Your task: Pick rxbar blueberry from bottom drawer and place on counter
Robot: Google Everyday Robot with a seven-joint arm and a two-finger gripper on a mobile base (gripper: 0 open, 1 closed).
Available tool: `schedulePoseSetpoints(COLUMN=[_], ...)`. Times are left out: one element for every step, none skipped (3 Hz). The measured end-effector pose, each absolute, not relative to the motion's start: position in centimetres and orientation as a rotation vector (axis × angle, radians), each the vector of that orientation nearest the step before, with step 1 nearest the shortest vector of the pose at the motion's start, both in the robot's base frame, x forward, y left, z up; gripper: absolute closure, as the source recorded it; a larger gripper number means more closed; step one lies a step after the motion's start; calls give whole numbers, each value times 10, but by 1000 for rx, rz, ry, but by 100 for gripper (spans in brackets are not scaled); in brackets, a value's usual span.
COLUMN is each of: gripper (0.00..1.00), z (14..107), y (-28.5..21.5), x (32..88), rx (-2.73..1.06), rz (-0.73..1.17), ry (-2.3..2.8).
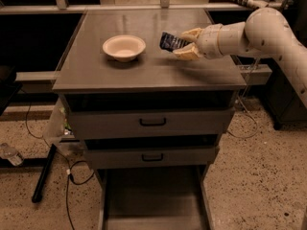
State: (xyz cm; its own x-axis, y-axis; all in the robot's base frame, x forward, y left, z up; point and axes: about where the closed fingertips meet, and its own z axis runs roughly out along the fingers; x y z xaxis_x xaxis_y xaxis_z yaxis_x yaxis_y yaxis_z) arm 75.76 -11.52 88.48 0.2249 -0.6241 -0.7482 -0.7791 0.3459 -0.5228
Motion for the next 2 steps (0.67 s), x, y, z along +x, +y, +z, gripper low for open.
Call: schedulePoseSetpoints(gripper=[12,0], z=[885,885], y=[-115,-115], x=[758,758], rx=[-1349,-1349], rz=[171,171], ry=[1470,1470])
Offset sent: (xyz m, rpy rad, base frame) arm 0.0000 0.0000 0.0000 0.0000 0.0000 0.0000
